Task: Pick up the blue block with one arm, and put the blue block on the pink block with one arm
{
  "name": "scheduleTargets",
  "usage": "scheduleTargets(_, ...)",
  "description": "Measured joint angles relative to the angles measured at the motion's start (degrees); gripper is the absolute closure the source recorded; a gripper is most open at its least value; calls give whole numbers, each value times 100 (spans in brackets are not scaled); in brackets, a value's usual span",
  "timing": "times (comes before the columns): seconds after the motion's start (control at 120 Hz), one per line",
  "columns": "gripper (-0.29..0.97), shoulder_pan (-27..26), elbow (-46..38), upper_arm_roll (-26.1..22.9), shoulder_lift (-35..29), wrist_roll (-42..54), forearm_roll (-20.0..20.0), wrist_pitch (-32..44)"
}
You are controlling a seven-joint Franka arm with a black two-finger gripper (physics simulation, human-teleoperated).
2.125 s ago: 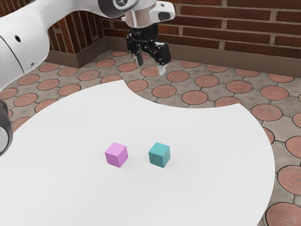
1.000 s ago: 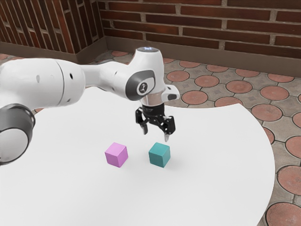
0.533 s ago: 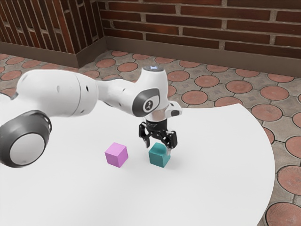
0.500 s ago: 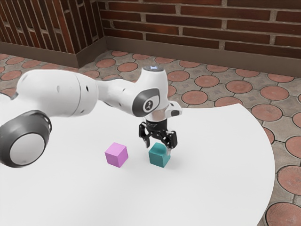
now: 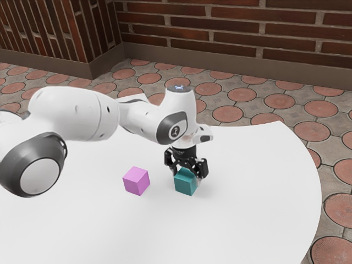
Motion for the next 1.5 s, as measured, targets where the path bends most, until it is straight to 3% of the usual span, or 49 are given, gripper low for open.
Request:
scheduleTargets(0.367,2,0,-103,0,71,204,-1,215)
scheduleTargets(0.658,24,-8,-98,44,68,332,-28,246)
scheduleTargets(0.875,30,-10,-101,44,70,377,-1,256)
scheduleTargets(1.267,33,-40,-102,45,-89,382,66,237)
scheduleTargets(1.5,33,-27,-315,53,-579,374,93,163)
